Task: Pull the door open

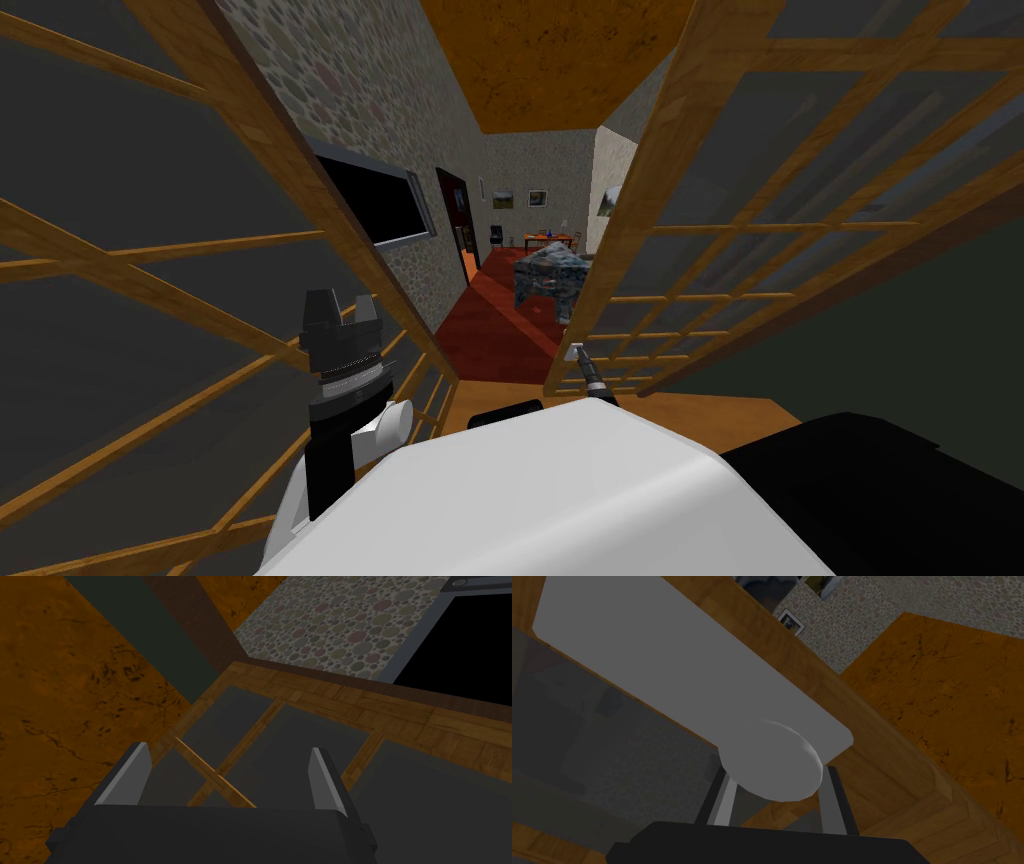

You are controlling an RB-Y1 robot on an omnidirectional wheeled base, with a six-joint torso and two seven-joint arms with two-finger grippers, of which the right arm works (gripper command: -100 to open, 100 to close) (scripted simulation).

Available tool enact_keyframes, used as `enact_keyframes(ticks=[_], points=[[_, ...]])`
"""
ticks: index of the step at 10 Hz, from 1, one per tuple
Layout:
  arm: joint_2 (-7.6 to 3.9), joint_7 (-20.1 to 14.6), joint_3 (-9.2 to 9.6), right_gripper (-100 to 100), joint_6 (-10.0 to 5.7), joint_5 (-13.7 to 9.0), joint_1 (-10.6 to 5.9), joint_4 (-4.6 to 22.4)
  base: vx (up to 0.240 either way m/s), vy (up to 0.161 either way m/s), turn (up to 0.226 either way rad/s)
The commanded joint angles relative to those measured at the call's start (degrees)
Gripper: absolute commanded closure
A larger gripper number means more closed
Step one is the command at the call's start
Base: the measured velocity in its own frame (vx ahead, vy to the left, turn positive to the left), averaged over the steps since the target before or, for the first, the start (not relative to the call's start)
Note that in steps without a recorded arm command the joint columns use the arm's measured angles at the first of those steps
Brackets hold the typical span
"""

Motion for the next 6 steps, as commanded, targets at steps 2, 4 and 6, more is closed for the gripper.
enact_keyframes(ticks=[2, 4, 6], points=[[0.26, -4.07, 2.0, 100, -0.03, -1.59, -0.65, 0.16, -0.034, -0.006, 0.037], [0.03, -6.58, 2.78, 100, 0.13, -2.86, -1.03, 0.43, -0.051, -0.017, 0.047], [-0.2, -8.93, 3.59, 100, 0.3, -4.17, -1.41, 0.7, -0.034, -0.014, 0.035]])
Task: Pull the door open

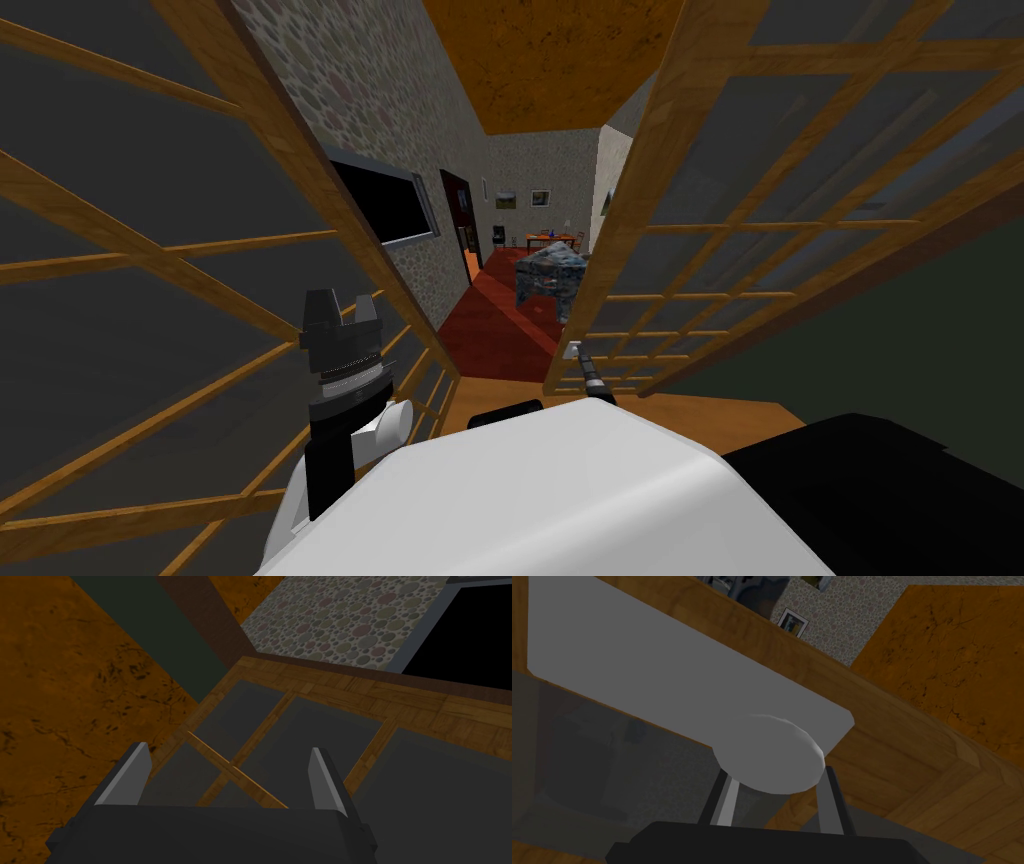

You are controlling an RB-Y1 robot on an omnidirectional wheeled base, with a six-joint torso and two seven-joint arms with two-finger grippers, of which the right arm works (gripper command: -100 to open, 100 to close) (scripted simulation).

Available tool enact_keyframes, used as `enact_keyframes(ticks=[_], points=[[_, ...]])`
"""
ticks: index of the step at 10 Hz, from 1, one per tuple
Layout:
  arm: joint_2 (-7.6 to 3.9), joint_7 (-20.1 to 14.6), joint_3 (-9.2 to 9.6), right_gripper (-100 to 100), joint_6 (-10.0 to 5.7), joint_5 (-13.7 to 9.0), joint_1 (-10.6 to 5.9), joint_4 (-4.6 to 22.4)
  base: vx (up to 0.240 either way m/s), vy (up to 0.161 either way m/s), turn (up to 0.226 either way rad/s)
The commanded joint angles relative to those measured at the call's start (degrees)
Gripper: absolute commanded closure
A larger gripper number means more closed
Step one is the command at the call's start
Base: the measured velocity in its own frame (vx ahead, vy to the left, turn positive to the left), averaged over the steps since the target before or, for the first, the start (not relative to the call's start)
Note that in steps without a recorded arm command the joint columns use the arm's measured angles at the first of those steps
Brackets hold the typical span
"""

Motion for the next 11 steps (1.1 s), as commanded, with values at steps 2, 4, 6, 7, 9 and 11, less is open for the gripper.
enact_keyframes(ticks=[2, 4, 6, 7, 9, 11], points=[[0.65, -3.23, 2.02, 100, 0.29, -1.08, -0.16, -0.87, -0.034, -0.007, 0.023], [0.41, -5.6, 2.85, 100, 0.47, -2.43, -0.56, -0.58, -0.031, -0.012, 0.044], [0.17, -7.97, 3.69, 100, 0.64, -3.78, -0.96, -0.3, -0.037, -0.004, 0.032], [0.17, -7.97, 3.69, 100, 0.64, -3.78, -0.96, -0.3, -0.022, -0.005, 0.002], [-0.31, -11.67, 5.37, 100, 0.99, -6.51, -1.76, 0.27, -0.049, -0.013, 0.038], [-0.55, -14.36, 6.23, 100, 1.17, -7.9, -2.17, 0.57, -0.047, -0.012, 0.038]])
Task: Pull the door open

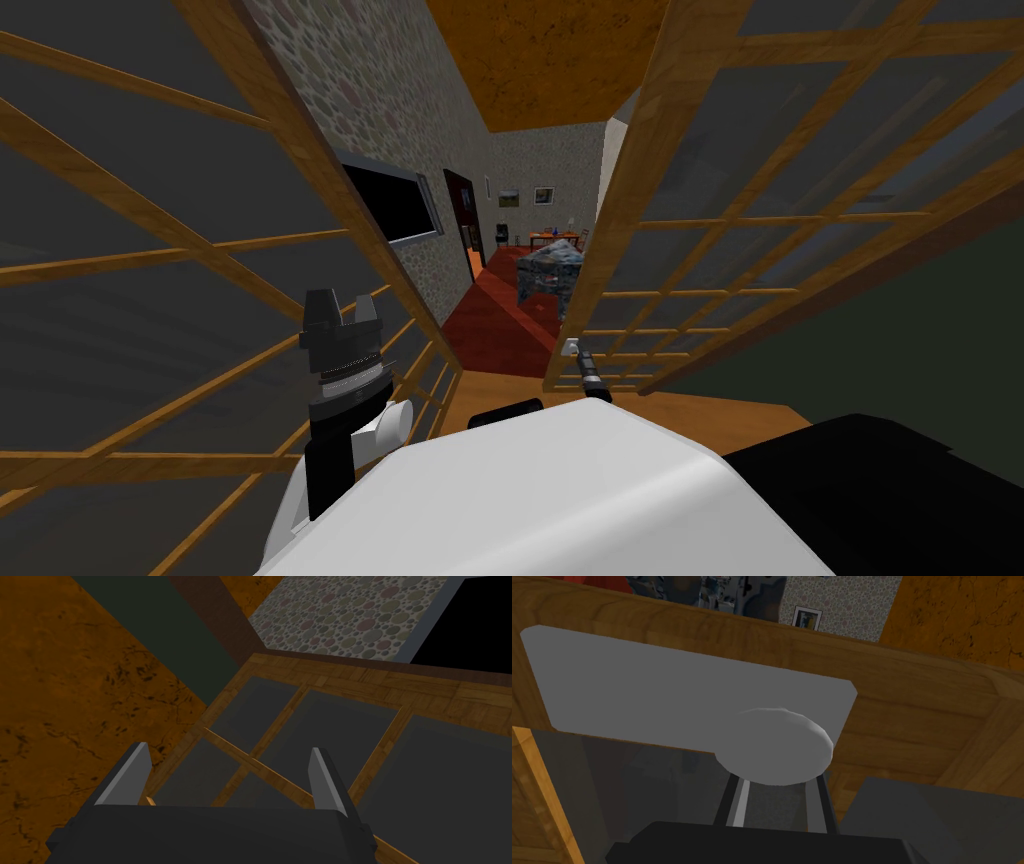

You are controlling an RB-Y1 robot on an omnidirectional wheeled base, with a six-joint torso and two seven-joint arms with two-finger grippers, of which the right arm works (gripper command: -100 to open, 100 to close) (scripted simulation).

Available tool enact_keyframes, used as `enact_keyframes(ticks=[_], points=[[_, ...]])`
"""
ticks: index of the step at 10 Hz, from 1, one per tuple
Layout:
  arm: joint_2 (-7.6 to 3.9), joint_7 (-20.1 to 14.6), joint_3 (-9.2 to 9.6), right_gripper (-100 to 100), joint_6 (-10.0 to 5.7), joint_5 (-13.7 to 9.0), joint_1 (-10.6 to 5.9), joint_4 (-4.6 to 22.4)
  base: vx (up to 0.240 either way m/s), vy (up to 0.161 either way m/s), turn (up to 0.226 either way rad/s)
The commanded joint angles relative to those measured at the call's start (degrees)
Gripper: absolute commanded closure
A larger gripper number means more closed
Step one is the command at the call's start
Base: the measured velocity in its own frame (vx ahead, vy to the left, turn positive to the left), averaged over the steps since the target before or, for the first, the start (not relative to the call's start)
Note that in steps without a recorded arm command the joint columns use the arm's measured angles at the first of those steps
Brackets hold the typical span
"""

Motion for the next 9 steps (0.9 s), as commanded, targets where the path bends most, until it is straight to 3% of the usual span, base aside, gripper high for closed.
enact_keyframes(ticks=[1, 6, 9], points=[[0.44, -2.24, 1.69, 100, -1.47, -0.23, -1.37, 1.28, -0.034, -0.014, 0.041], [-0.28, -9.26, 4.27, 100, -0.94, -4.41, -2.6, 2.16, -0.032, -0.01, 0.037], [-0.28, -9.38, 4.27, 100, -0.94, -4.41, -2.6, 2.16, -0.015, -0.002, 0.008]])
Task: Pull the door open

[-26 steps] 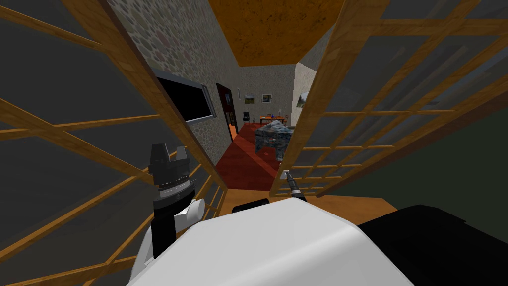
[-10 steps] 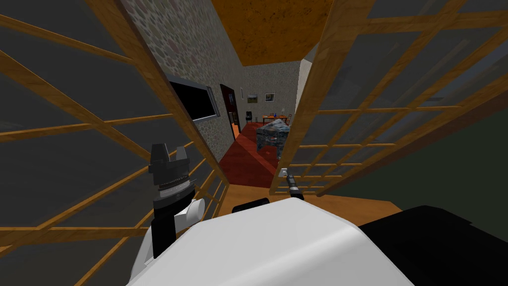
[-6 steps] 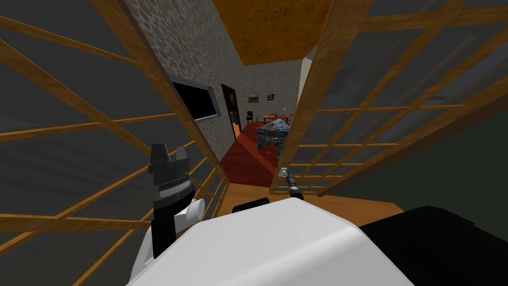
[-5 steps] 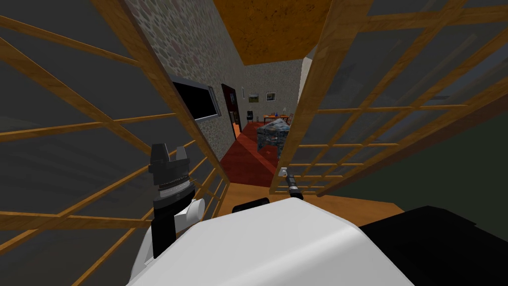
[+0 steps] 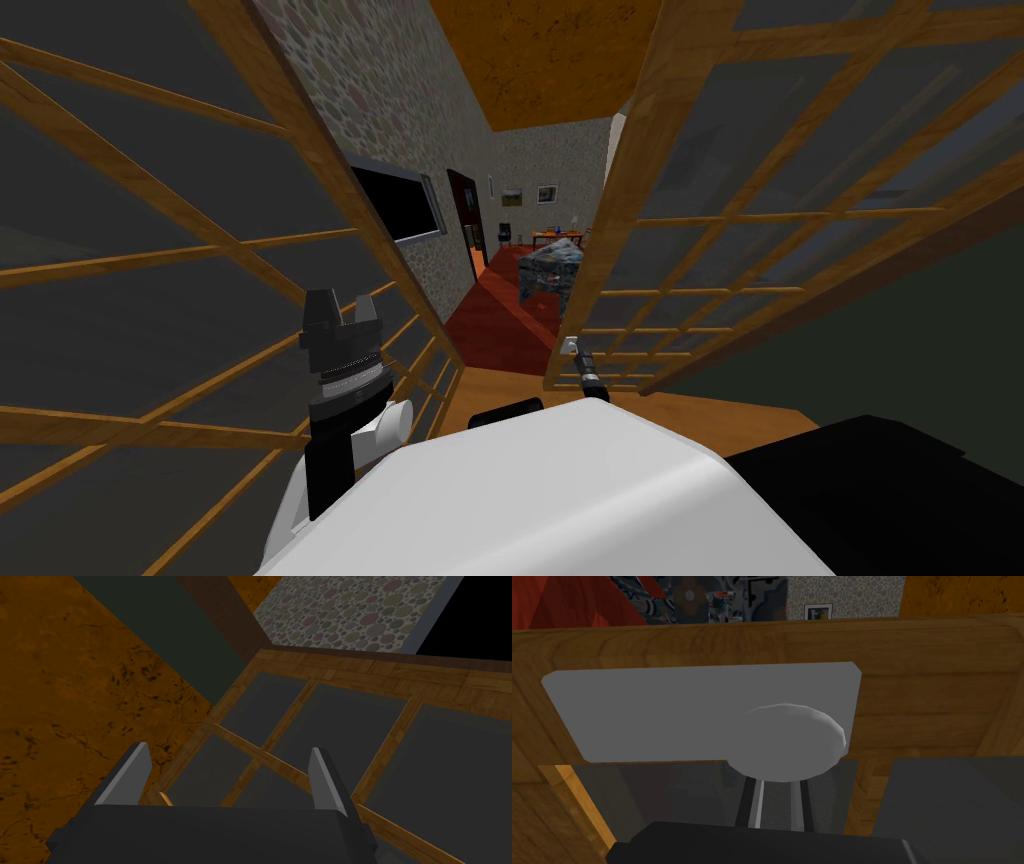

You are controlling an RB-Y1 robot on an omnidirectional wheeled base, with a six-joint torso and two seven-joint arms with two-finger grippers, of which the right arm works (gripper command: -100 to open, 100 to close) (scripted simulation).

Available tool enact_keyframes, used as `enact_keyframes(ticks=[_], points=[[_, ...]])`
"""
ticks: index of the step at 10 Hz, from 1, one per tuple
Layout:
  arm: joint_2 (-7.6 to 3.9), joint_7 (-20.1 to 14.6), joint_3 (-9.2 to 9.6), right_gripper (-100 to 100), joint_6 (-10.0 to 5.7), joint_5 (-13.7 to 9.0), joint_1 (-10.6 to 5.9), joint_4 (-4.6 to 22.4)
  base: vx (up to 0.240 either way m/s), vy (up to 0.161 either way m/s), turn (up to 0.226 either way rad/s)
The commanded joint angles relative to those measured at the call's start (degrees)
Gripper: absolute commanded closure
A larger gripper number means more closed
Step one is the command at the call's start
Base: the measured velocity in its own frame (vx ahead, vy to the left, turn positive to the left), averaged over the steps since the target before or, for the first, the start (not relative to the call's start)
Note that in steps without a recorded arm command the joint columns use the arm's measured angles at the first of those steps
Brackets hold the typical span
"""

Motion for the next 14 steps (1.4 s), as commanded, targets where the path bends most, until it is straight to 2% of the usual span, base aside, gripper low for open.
enact_keyframes(ticks=[1, 3, 4, 5, 6, 7, 8, 9, 13, 14], points=[[0.69, -2.54, 2.23, 100, -0.62, -0.81, -0.95, -0.78, -0.031, 0.003, 0.074], [0.69, -2.54, 2.23, 100, -0.62, -0.81, -0.95, -0.78, -0.024, -0.005, -0.001], [0.45, -4.92, 3.09, 100, -0.44, -2.2, -1.36, -0.49, -0.027, -0.006, 0.047], [0.45, -4.92, 3.09, 100, -0.44, -2.2, -1.36, -0.49, -0.033, -0.024, 0.055], [0.21, -7.3, 3.95, 100, -0.27, -3.59, -1.77, -0.2, -0.047, -0.022, 0.055], [0.21, -7.3, 3.95, 100, -0.27, -3.59, -1.77, -0.2, -0.04, -0.012, 0.018], [-0.03, -9.62, 4.81, 100, -0.09, -4.98, -2.18, 0.1, -0.04, -0.006, 0.054], [-0.73, -10.5, 3.52, -100, 1.8, -5.96, -0.5, -0.54, -0.047, -0.044, 0.008], [-0.38, -16.51, 4.71, -100, 2.34, -8.87, -0.52, -1.21, -0.075, -0.026, 0.025], [-0.38, -17.13, 4.71, -100, 2.34, -8.87, -0.52, -1.21, -0.059, -0.007, 0.02]])
